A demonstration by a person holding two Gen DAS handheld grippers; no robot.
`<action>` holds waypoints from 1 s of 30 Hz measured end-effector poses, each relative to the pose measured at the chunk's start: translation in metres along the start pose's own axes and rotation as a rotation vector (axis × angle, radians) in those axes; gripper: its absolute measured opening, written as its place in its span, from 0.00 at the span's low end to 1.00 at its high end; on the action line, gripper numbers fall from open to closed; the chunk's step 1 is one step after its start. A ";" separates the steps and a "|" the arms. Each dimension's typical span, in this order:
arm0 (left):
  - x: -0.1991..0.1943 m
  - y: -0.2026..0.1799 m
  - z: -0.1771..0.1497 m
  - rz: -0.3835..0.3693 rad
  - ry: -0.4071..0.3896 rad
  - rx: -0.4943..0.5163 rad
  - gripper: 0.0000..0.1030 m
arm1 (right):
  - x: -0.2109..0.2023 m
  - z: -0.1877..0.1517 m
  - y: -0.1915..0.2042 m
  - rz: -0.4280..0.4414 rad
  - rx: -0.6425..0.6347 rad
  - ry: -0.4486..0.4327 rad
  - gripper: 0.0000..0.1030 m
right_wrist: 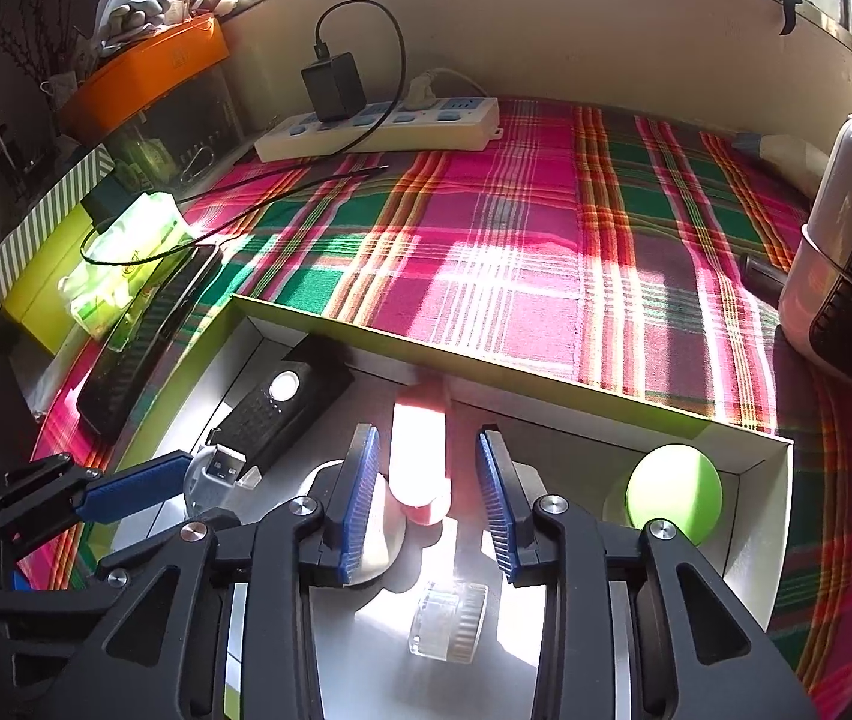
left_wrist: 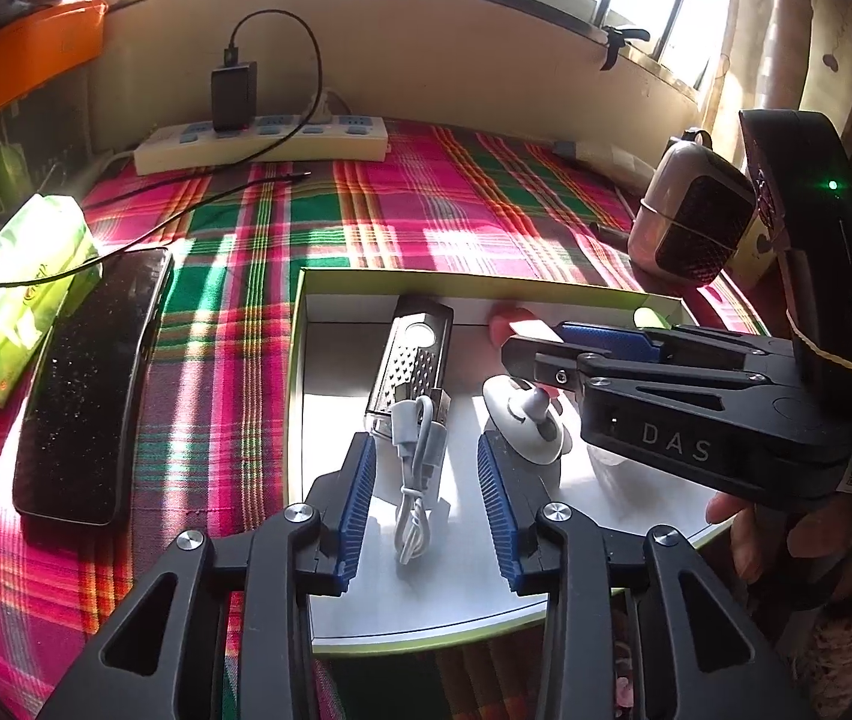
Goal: Organize objects
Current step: 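Lower the pink clip and white cable into the box and open both grippers, then withdraw both grippers from the box toward the remaining items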
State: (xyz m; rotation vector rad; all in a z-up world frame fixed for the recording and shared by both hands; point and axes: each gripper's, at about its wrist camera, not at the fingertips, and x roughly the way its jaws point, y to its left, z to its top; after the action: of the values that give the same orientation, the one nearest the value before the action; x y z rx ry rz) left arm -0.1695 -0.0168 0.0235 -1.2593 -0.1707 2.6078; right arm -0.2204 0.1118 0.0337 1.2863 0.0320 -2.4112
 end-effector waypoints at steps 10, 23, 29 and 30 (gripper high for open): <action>-0.013 -0.003 -0.007 0.006 -0.008 -0.007 0.34 | -0.020 -0.008 0.002 0.005 0.012 -0.038 0.38; -0.041 -0.014 -0.025 0.009 -0.044 -0.002 0.34 | -0.062 -0.038 0.002 0.009 0.052 -0.113 0.38; -0.052 -0.025 -0.035 0.006 -0.051 0.016 0.34 | -0.080 -0.054 0.001 0.009 0.069 -0.139 0.38; -0.053 -0.026 -0.037 0.001 -0.052 0.018 0.34 | -0.083 -0.056 0.000 0.003 0.070 -0.146 0.38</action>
State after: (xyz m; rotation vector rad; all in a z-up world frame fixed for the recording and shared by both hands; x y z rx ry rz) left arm -0.1045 -0.0055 0.0465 -1.1866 -0.1547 2.6386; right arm -0.1346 0.1513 0.0681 1.1346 -0.0961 -2.5178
